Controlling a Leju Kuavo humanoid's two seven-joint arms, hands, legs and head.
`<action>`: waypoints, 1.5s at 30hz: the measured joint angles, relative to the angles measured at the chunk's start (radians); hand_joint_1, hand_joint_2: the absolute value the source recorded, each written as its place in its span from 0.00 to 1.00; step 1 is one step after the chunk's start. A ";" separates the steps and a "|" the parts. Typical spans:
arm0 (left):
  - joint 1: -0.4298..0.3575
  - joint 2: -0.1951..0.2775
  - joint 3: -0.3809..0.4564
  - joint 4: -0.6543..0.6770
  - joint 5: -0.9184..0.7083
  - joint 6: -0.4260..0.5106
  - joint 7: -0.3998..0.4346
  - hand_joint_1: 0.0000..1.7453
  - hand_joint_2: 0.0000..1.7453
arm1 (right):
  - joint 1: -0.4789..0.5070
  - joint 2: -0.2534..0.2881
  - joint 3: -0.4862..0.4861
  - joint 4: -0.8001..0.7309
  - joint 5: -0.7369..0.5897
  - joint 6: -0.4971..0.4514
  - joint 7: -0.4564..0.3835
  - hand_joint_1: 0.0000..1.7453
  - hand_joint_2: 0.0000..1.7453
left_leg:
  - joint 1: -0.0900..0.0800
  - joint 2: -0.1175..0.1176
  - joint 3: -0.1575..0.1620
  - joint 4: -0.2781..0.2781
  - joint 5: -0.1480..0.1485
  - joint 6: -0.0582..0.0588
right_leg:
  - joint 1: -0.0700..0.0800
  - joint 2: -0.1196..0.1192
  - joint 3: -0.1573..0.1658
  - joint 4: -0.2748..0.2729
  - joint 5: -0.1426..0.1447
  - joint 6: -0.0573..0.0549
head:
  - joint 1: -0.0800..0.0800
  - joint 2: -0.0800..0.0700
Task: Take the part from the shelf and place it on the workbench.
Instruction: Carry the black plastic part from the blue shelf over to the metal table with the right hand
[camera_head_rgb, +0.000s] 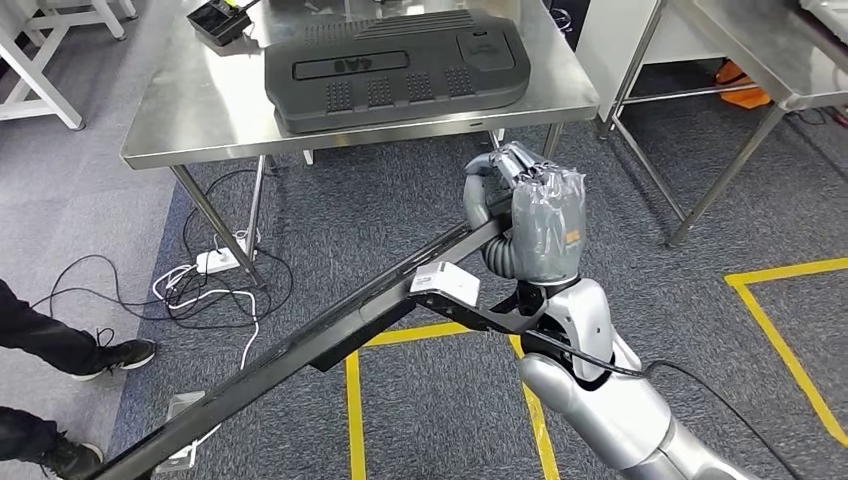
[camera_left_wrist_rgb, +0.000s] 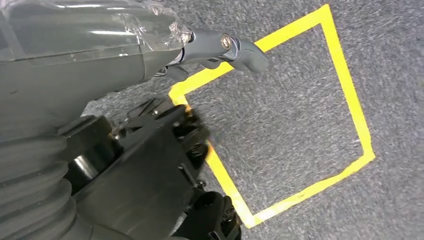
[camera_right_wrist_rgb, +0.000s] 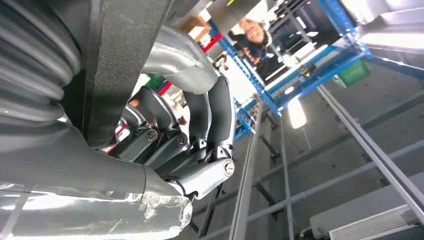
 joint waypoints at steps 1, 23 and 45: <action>-0.001 0.000 0.000 0.000 0.002 0.001 0.000 0.00 1.00 | 0.000 0.000 0.000 -0.003 -0.005 -0.005 -0.005 1.00 1.00 | -0.003 0.001 0.025 -0.059 0.023 0.004 | 0.001 0.000 0.005 0.000 -0.005 0.004 | -0.002 0.000; -0.003 0.000 -0.008 -0.001 0.014 -0.020 -0.011 0.00 1.00 | 0.002 -0.015 0.023 -0.032 -0.122 0.097 -0.041 1.00 1.00 | -0.013 -0.005 0.065 -0.069 -0.046 0.008 | 0.004 0.005 -0.031 -0.008 0.026 0.000 | 0.027 0.000; -0.002 0.000 -0.026 0.000 0.024 -0.016 -0.004 0.00 1.00 | 0.008 -0.020 0.023 -0.042 -0.139 -0.069 -0.092 1.00 1.00 | -0.012 -0.001 0.085 -0.142 0.006 0.050 | 0.004 0.005 -0.103 0.161 -0.030 0.033 | 0.033 0.000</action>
